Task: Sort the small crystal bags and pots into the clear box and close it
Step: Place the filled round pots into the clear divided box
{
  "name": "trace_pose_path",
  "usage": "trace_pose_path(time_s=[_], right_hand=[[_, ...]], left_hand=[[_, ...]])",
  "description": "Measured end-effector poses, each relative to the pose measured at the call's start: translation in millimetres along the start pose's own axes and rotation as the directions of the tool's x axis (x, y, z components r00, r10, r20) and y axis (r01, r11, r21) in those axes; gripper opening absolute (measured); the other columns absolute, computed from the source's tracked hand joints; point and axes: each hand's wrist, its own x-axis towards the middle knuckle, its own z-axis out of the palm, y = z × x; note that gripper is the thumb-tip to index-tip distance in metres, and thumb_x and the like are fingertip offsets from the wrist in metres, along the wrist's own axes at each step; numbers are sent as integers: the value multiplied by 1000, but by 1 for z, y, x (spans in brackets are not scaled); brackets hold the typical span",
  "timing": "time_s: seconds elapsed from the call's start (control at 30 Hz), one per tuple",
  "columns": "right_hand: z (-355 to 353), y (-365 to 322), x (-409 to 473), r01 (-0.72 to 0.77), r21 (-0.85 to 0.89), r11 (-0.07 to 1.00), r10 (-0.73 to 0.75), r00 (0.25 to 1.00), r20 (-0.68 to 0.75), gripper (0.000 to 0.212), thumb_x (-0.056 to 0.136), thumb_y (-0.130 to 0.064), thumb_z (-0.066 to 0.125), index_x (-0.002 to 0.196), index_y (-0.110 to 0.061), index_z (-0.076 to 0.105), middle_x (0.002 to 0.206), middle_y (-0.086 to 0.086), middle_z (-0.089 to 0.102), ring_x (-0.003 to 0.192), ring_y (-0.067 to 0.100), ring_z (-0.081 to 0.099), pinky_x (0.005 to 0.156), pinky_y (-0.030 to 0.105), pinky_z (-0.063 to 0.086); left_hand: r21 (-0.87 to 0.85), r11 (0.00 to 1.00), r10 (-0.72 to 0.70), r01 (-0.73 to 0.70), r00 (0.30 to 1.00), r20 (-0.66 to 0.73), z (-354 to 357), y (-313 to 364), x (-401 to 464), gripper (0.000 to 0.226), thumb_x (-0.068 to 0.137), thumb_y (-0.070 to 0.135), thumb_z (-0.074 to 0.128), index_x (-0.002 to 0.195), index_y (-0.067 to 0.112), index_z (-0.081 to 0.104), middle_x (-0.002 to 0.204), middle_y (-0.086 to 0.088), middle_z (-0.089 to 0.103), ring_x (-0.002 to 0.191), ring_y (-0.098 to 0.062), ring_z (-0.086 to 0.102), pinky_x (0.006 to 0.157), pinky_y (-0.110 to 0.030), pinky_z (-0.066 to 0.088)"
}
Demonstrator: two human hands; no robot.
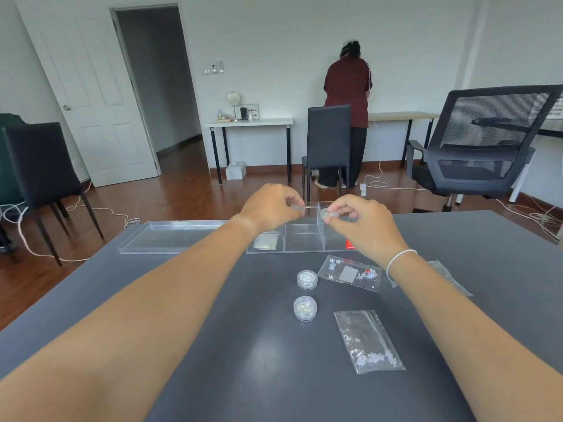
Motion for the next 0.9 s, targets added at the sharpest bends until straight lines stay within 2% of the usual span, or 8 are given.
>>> trace_pose_path(time_s=[0.1, 0.2, 0.27, 0.53, 0.7, 0.9], right_hand=[[0, 2, 2, -1, -1, 1000, 1, 1000, -15, 5, 80, -35, 62, 81, -32, 59, 84, -11, 63, 98, 21, 51, 96, 51, 37], [2, 4, 2, 19, -46, 999, -20, 999, -28, 4, 81, -37, 60, 81, -33, 58, 85, -12, 63, 98, 20, 50, 97, 44, 32], [2, 4, 2, 30, -58, 998, -32, 999, -37, 4, 82, -37, 60, 83, -33, 59, 87, -11, 64, 97, 19, 49, 95, 42, 28], [3, 3, 2, 37, -75, 996, -39, 999, -24, 6, 83, -36, 60, 85, -31, 61, 86, -13, 62, 98, 18, 48, 94, 41, 27], [2, 2, 1, 39, -69, 997, -41, 999, -18, 4, 83, -35, 60, 84, -31, 60, 88, -10, 64, 100, 20, 49, 98, 45, 29], [1, 1, 1, 33, -79, 996, -33, 999, -4, 3, 83, -35, 60, 83, -32, 59, 92, -8, 66, 101, 20, 49, 98, 45, 29]], left_hand=[[74, 997, -39, 38, 999, 20, 5, -2, 6, 9, 78, 26, 64, 83, 22, 70, 99, 3, 69, 88, -14, 59, 77, -24, 42], [131, 989, -73, 65, 996, 58, 9, -3, 12, 11, 77, 25, 64, 86, 21, 70, 100, 3, 69, 93, -16, 59, 76, -25, 41], [167, 981, -110, 93, 990, 93, 9, 0, 16, 11, 76, 24, 65, 86, 22, 71, 100, 3, 69, 96, -17, 59, 77, -25, 42], [311, 943, -188, 114, 957, 220, 15, 12, 28, 19, 78, 14, 61, 95, 15, 69, 107, -3, 68, 100, -26, 61, 82, -32, 48], [335, 935, -207, 116, 946, 250, 15, 11, 29, 25, 76, 13, 63, 100, 11, 68, 111, -6, 67, 103, -27, 59, 87, -36, 49], [349, 931, -207, 112, 947, 247, 14, 9, 28, 27, 75, 15, 65, 102, 14, 68, 111, -4, 67, 103, -27, 59, 82, -34, 48]])
